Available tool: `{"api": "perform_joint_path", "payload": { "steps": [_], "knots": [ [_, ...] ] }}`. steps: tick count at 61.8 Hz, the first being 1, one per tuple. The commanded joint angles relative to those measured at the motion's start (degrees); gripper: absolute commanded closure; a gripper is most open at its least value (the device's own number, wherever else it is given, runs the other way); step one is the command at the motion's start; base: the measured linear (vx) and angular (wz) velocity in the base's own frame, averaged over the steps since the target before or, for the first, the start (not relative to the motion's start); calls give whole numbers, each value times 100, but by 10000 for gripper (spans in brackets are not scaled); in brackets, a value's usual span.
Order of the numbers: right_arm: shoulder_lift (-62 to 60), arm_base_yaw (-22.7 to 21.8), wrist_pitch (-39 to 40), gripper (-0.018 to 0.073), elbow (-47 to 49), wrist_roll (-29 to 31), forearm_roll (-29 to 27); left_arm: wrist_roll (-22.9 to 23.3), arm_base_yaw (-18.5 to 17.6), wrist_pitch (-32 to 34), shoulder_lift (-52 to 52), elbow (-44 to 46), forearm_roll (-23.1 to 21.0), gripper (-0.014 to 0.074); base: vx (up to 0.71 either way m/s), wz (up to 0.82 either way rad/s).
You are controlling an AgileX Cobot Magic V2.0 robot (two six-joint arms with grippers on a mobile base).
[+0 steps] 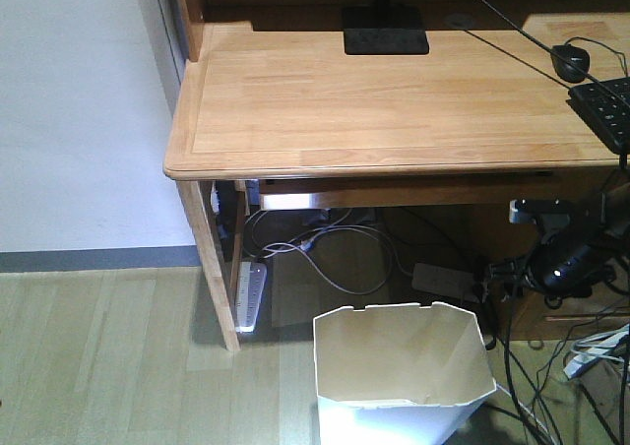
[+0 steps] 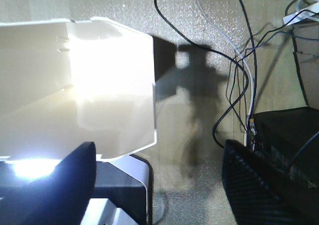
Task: Move trash bin to bedside with robot
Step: 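Lower the right gripper onto the rim of the white trash bin, then close the right gripper on the bin rim and lift it slightly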
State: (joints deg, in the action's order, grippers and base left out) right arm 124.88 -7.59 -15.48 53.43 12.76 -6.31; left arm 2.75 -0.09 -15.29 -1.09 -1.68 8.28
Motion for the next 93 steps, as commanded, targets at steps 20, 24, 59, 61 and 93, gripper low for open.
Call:
{"api": "perform_joint_path", "payload": {
  "steps": [20, 24, 59, 61, 93],
  "knots": [
    [1543, -237, 421, 50, 1102, 1977, -1496, 46, -35, 420, -57, -165, -24, 602, 0, 0],
    [1762, -237, 464, 50, 1236, 2169, -1645, 46, -35, 420, -57, -165, -24, 602, 0, 0],
    [3503, -133, 412, 50, 2405, 2932, -2465, 46, -35, 420, -57, -165, -24, 602, 0, 0],
    [3605, -104, 412, 50, 2474, 2938, -2475, 46, -35, 420, -57, -165, -24, 602, 0, 0],
    [4749, -13, -783, 261, 4134, 3010, -2986, 46, -35, 420, -57, -165, -24, 602, 0, 0]
  ]
}}
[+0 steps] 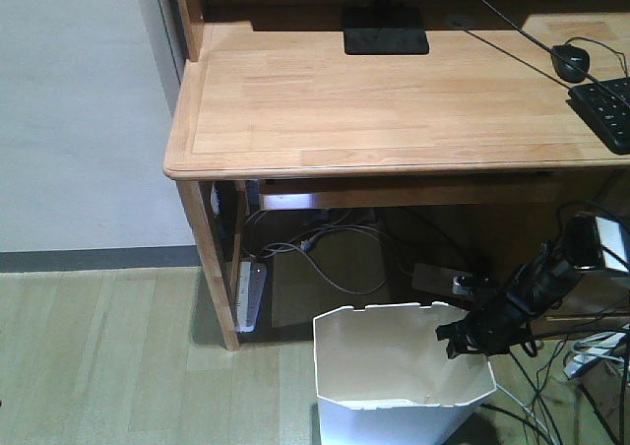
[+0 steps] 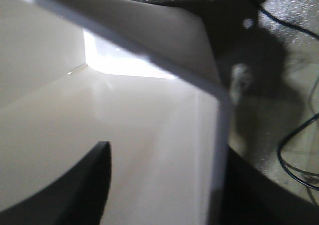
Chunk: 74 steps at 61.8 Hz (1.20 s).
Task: Move trash bin to bedside with robot
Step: 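Close the right gripper on the bin rim and lift it slightly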
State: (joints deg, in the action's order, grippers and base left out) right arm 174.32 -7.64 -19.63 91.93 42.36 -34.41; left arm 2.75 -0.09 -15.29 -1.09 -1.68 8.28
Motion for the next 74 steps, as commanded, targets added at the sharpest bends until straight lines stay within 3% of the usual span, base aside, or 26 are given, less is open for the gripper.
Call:
{"api": "perform_joint_path", "payload": {
  "steps": [1, 10, 22, 28, 35, 43, 47, 54, 63, 74],
  "knots": [
    [-184, -8, -429, 298, 313, 50, -177, 46, -35, 420, -57, -165, -24, 602, 0, 0],
    [-273, -29, -484, 576, 333, 64, -198, 46, -35, 420, -57, -165, -24, 602, 0, 0],
    [-604, -29, -341, 571, 91, 231, -639, 46, -35, 420, -57, -165, -24, 602, 0, 0],
    [-880, -13, -71, 569, -328, 958, -1202, 46, -35, 420, -57, -165, -24, 602, 0, 0],
    [-1208, -30, -43, 568, -934, 2334, -2491, 46, -35, 420, -57, -165, -24, 602, 0, 0],
    [-1629, -30, -500, 568, -1506, 4048, -4147, 46, -35, 420, -57, -165, -24, 602, 0, 0],
    [-1853, -30, -816, 566, -1746, 4730, -4720, 46, -35, 420, -57, -165, -24, 602, 0, 0],
    [-2273, -30, -1199, 566, -2173, 5386, -5566, 46, -35, 420, -57, -165, -24, 602, 0, 0],
    [-2791, -30, -1227, 566, -2568, 5553, -5731, 46, -35, 420, -57, -165, -24, 602, 0, 0],
    [-3237, -97, -1277, 566, -2938, 5723, -5394, 46, -35, 420, -57, -165, -24, 602, 0, 0]
  ]
}}
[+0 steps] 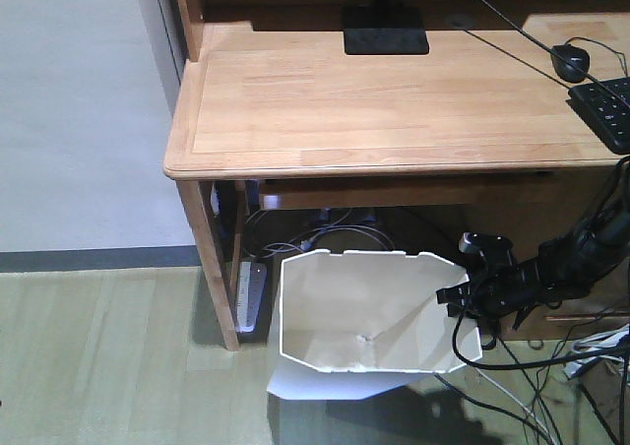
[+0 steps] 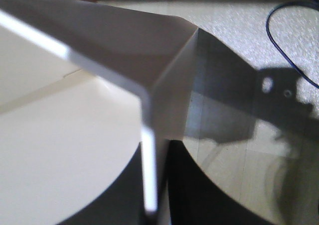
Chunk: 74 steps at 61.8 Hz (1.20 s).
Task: Move trash bin to bedside with robot
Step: 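Close the right gripper on the bin rim and lift it slightly, then hold the bin in the right gripper while the base turns toward the bed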
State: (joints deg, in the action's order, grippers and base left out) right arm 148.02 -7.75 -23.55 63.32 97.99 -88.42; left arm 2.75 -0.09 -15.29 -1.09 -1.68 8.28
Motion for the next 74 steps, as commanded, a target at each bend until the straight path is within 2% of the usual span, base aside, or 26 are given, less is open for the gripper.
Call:
{"api": "perform_joint_path", "payload": {
  "steps": [1, 13, 20, 39, 74],
  "knots": [
    [-621, -87, -919, 566, -85, 170, 35, 46, -35, 420, -57, -165, -24, 602, 0, 0],
    [-771, -124, -1493, 566, -120, 77, 399, 46, -35, 420, -57, -165, -24, 602, 0, 0],
    [-841, -151, -1876, 566, -120, -16, 411, 46, -35, 420, -57, -165, -24, 602, 0, 0],
    [-906, -161, -1963, 566, -120, -206, 691, 46, -35, 420, -57, -165, -24, 602, 0, 0],
    [-906, -161, -1937, 566, -120, -206, 692, 46, -35, 420, -57, -165, -24, 602, 0, 0]
  ]
}}
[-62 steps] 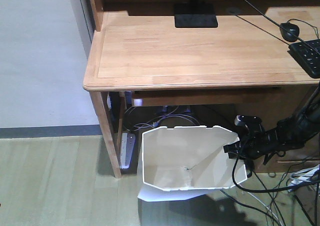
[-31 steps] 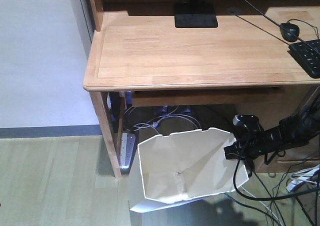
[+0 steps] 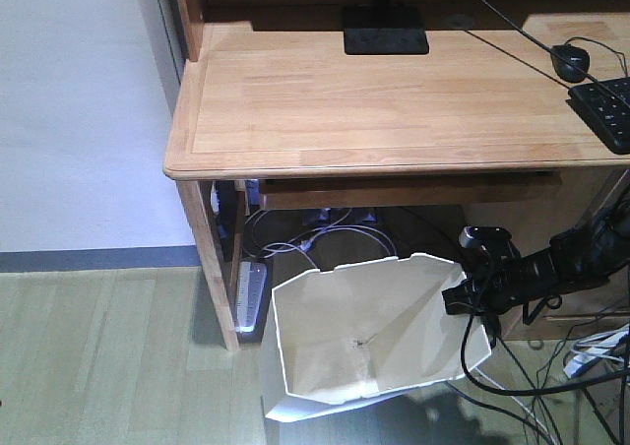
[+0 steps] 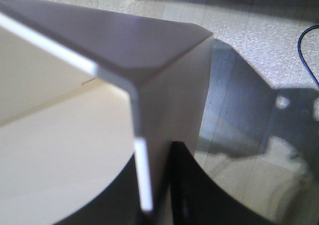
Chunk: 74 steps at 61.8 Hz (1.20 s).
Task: Move trash bin to bedside with robot
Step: 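Hold the bin in the right gripper while the base turns toward the bed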
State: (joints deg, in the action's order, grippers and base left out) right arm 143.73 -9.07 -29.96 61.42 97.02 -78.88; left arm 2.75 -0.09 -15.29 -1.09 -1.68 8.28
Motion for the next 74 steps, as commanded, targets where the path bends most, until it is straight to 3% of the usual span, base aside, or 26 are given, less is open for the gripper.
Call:
{"api": "perform_joint_path", "payload": {
  "steps": [1, 42, 74],
  "knots": [
    [-477, -29, -1295, 566, 70, -110, -262, 46, -35, 420, -57, -165, -24, 602, 0, 0],
    [-477, -29, -1295, 566, 70, -104, -262, 46, -35, 420, -57, -165, -24, 602, -2, 11],
    [-477, -29, -1300, 566, 70, -105, -262, 46, -35, 420, -57, -165, -24, 602, -1, 53]
  ]
}}
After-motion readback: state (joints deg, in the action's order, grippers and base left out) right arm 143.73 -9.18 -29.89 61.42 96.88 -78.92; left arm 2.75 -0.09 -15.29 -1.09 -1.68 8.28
